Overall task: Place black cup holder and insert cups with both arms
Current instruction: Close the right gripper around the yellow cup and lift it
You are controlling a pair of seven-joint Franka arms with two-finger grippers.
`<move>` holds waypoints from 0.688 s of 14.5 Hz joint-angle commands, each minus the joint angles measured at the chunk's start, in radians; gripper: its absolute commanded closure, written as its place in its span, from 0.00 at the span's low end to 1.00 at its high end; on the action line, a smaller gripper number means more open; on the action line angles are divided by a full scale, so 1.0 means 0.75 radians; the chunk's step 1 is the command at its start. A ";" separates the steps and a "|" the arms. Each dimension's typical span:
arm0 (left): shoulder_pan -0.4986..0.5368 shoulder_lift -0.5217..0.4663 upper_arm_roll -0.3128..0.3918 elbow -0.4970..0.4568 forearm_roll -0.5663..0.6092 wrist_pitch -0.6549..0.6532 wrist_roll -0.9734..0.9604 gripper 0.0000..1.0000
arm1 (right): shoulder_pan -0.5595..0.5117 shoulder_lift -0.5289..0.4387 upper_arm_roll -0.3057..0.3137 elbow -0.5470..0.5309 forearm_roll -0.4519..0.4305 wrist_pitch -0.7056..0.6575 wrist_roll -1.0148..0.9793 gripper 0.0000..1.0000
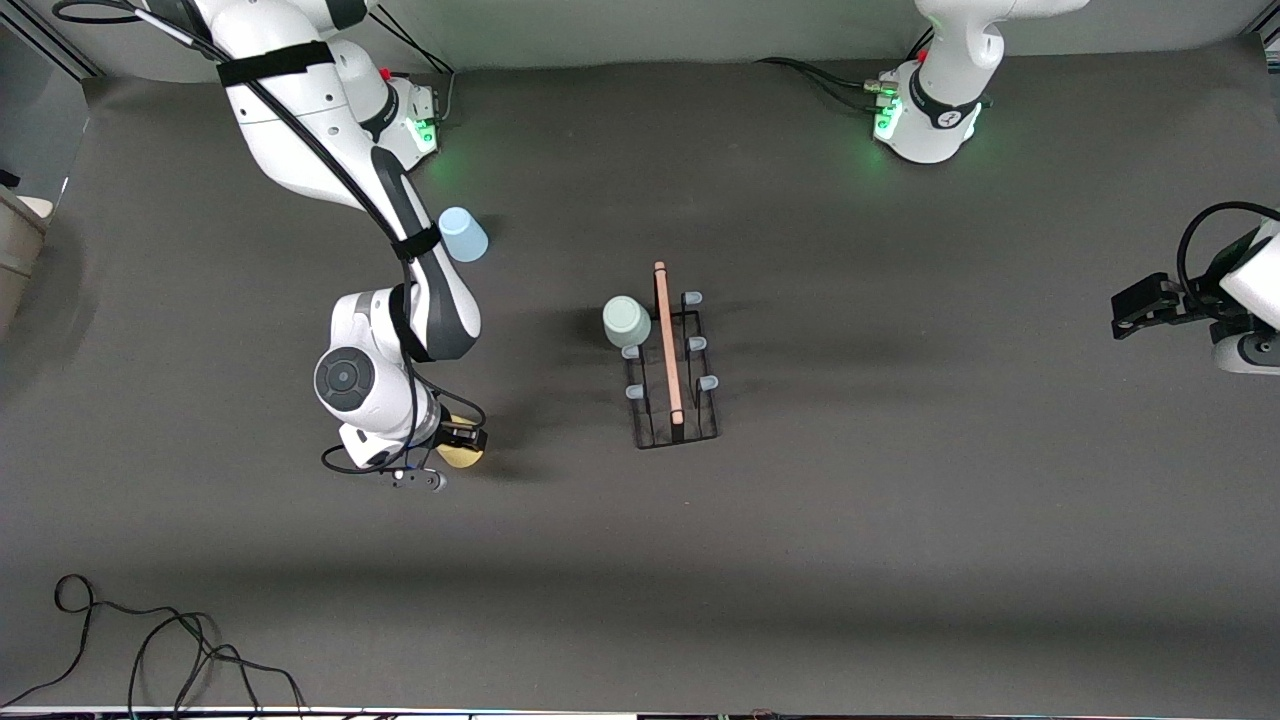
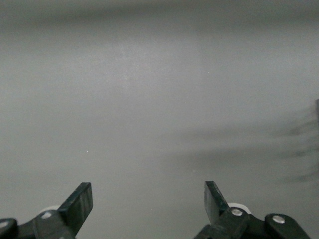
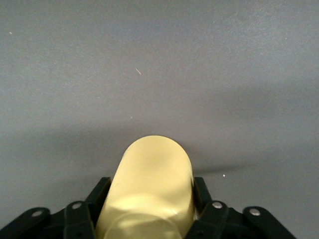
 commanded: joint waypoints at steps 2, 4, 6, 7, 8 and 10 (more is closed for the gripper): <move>-0.007 0.005 -0.001 0.027 0.028 -0.003 0.012 0.00 | 0.012 -0.071 -0.010 -0.031 0.043 -0.011 -0.051 1.00; -0.005 0.003 -0.001 0.029 0.028 0.001 0.012 0.00 | 0.012 -0.136 -0.010 -0.015 0.047 -0.103 -0.025 1.00; -0.007 0.003 -0.001 0.037 0.028 0.001 0.012 0.00 | 0.012 -0.204 -0.010 0.016 0.047 -0.203 0.012 1.00; -0.007 0.005 -0.001 0.043 0.028 0.001 0.012 0.00 | 0.014 -0.226 -0.008 0.036 0.047 -0.252 0.034 1.00; -0.009 0.005 -0.003 0.047 0.028 0.001 0.014 0.00 | 0.035 -0.241 -0.008 0.059 0.057 -0.279 0.079 1.00; -0.009 0.013 -0.003 0.047 0.028 0.001 0.014 0.00 | 0.084 -0.243 -0.008 0.130 0.100 -0.303 0.210 1.00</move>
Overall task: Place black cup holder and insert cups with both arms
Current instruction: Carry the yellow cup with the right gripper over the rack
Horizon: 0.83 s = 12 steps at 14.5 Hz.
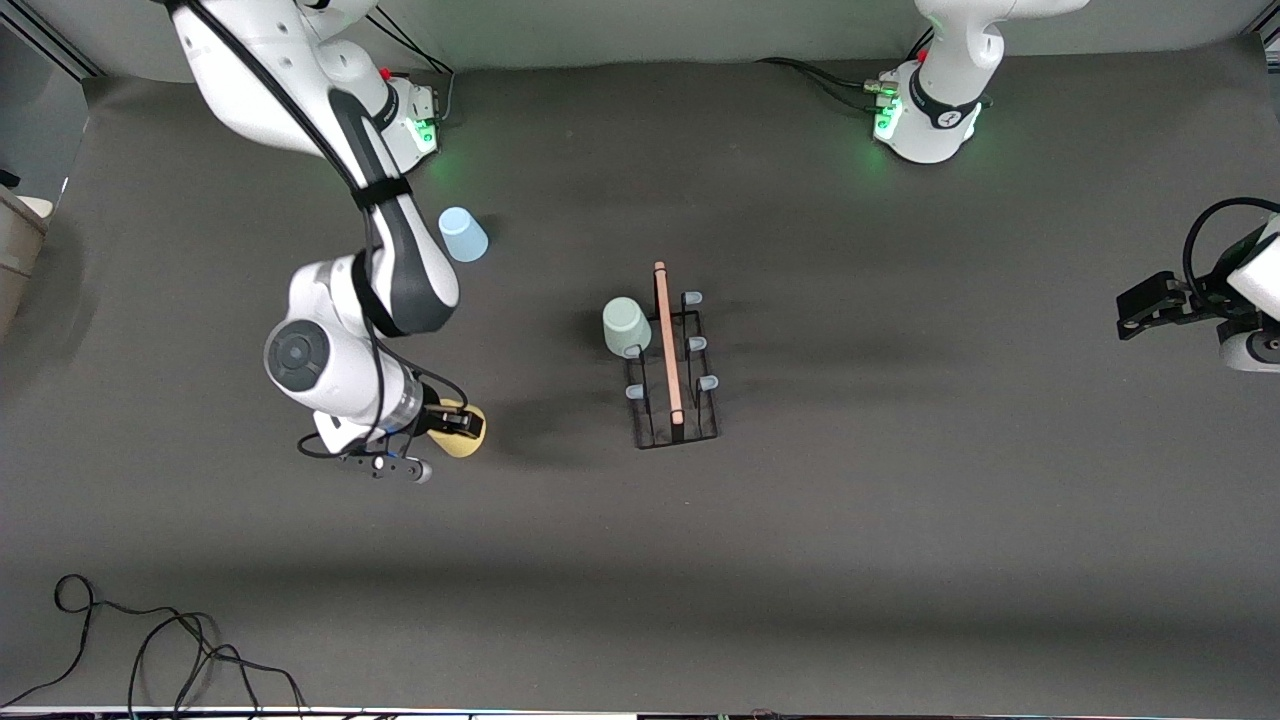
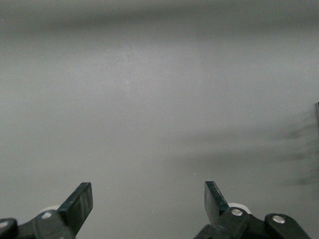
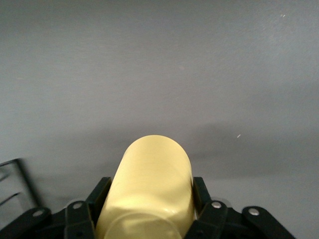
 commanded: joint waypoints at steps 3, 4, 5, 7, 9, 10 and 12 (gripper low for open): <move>-0.007 0.014 0.000 0.024 0.025 0.000 0.014 0.00 | 0.128 0.018 -0.008 0.193 0.065 -0.044 0.322 1.00; -0.009 0.014 0.002 0.026 0.025 0.000 0.014 0.00 | 0.147 0.034 -0.006 0.227 0.065 -0.045 0.390 1.00; -0.009 0.014 0.002 0.026 0.027 0.006 0.014 0.00 | 0.175 0.043 -0.006 0.262 0.067 -0.045 0.443 1.00; -0.005 0.016 0.000 0.032 0.027 0.045 0.014 0.00 | 0.220 0.073 -0.006 0.328 0.067 -0.042 0.560 1.00; -0.011 0.016 0.000 0.030 0.031 0.057 0.016 0.00 | 0.280 0.116 -0.006 0.375 0.065 -0.040 0.646 1.00; -0.011 0.016 0.000 0.030 0.033 0.051 0.014 0.00 | 0.298 0.132 -0.008 0.391 0.063 -0.034 0.680 1.00; -0.011 0.016 0.000 0.030 0.031 0.033 0.012 0.00 | 0.327 0.173 -0.008 0.424 0.061 -0.030 0.726 1.00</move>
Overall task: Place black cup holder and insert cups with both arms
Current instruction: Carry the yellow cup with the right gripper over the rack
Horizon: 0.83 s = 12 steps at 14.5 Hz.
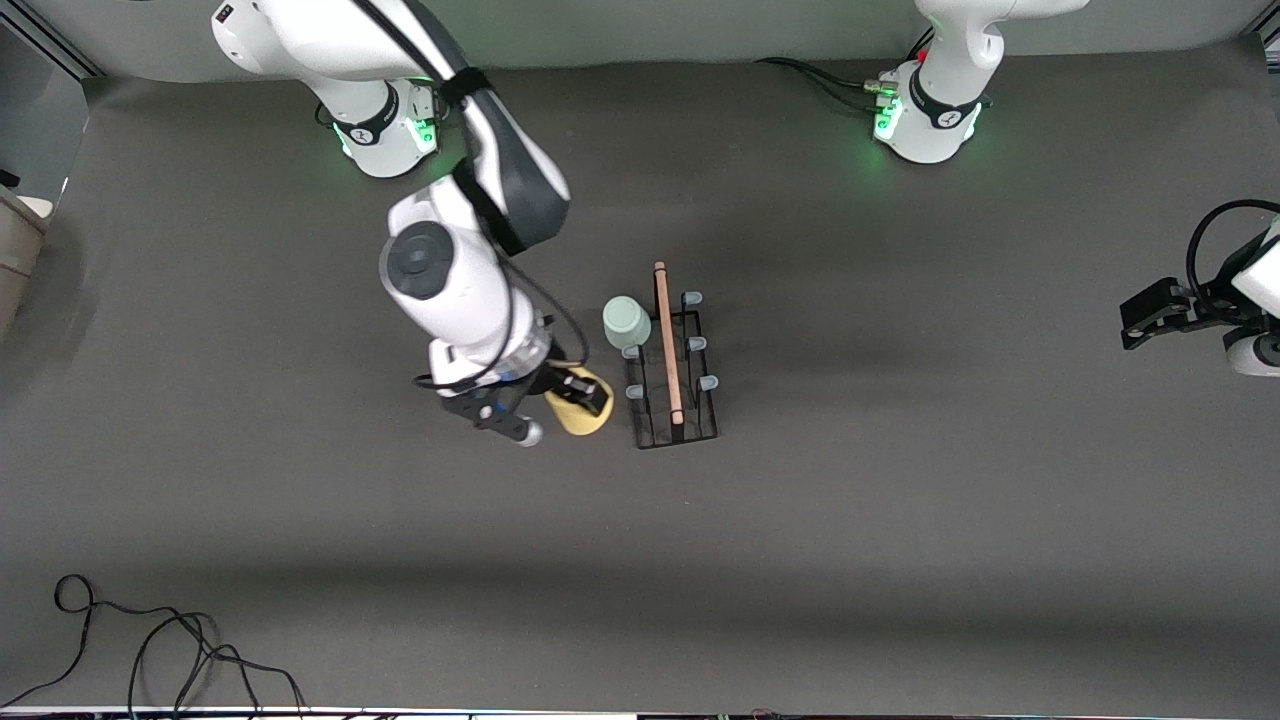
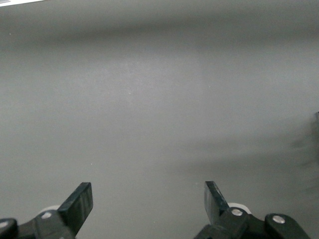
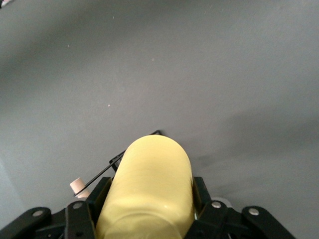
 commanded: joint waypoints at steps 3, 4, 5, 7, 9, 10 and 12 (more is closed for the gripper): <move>-0.014 0.013 0.001 0.042 0.028 -0.006 0.008 0.00 | 0.069 0.120 -0.021 0.095 0.018 0.012 0.088 1.00; -0.014 0.015 0.001 0.050 0.028 -0.010 0.012 0.00 | 0.075 0.128 -0.021 0.095 0.016 0.040 0.098 1.00; -0.010 0.015 0.001 0.048 0.026 -0.012 0.016 0.00 | 0.077 0.144 -0.021 0.097 0.014 0.063 0.124 1.00; -0.006 0.013 -0.001 0.048 0.022 -0.022 0.040 0.00 | 0.102 0.173 -0.021 0.095 0.014 0.110 0.143 1.00; -0.008 0.015 0.001 0.044 0.024 -0.028 0.061 0.00 | 0.112 0.192 -0.021 0.095 0.009 0.116 0.143 1.00; -0.006 0.013 0.001 0.040 0.024 -0.028 0.065 0.00 | 0.114 0.198 -0.021 0.095 0.009 0.116 0.143 1.00; -0.004 0.015 0.001 0.040 0.022 -0.032 0.065 0.00 | 0.116 0.218 -0.021 0.095 0.007 0.130 0.143 1.00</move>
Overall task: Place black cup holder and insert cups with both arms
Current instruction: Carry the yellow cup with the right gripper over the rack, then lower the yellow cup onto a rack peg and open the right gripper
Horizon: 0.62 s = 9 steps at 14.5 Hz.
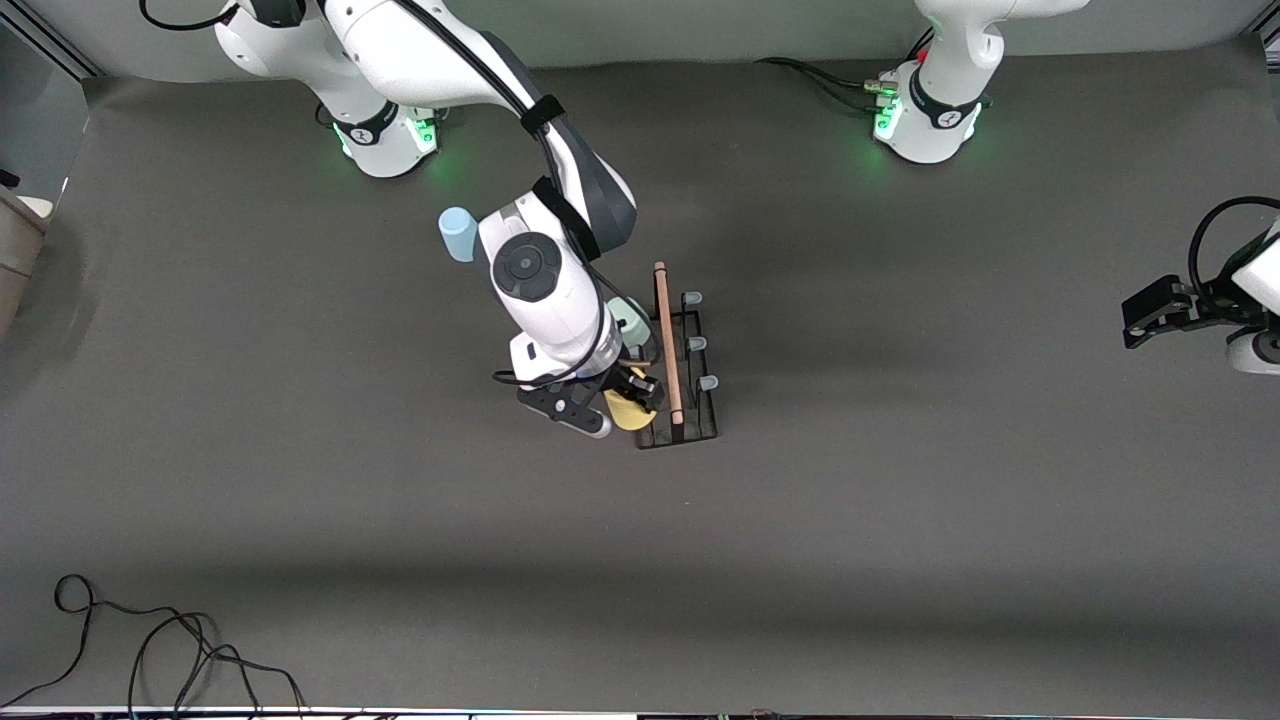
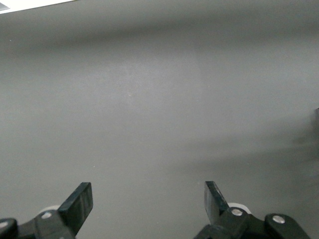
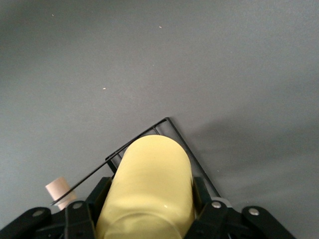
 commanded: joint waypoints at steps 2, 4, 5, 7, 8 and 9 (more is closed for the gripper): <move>0.000 0.008 0.002 0.026 0.019 -0.032 0.022 0.00 | 0.025 0.054 -0.021 0.041 0.007 0.022 0.034 0.33; 0.004 0.008 0.002 0.026 0.015 -0.032 0.022 0.00 | 0.025 0.055 -0.023 0.041 0.007 0.022 0.034 0.13; 0.004 0.008 0.002 0.026 0.015 -0.032 0.022 0.00 | 0.025 0.055 -0.023 0.041 0.007 0.022 0.036 0.09; 0.010 0.008 0.004 0.026 0.005 -0.032 0.022 0.00 | 0.023 0.055 -0.023 0.041 0.007 0.022 0.036 0.08; 0.010 0.008 0.006 0.026 0.003 -0.032 0.022 0.00 | 0.023 0.055 -0.023 0.041 0.007 0.022 0.034 0.08; 0.010 0.008 0.006 0.026 0.003 -0.032 0.022 0.00 | 0.023 0.050 -0.029 0.041 0.007 0.022 0.026 0.08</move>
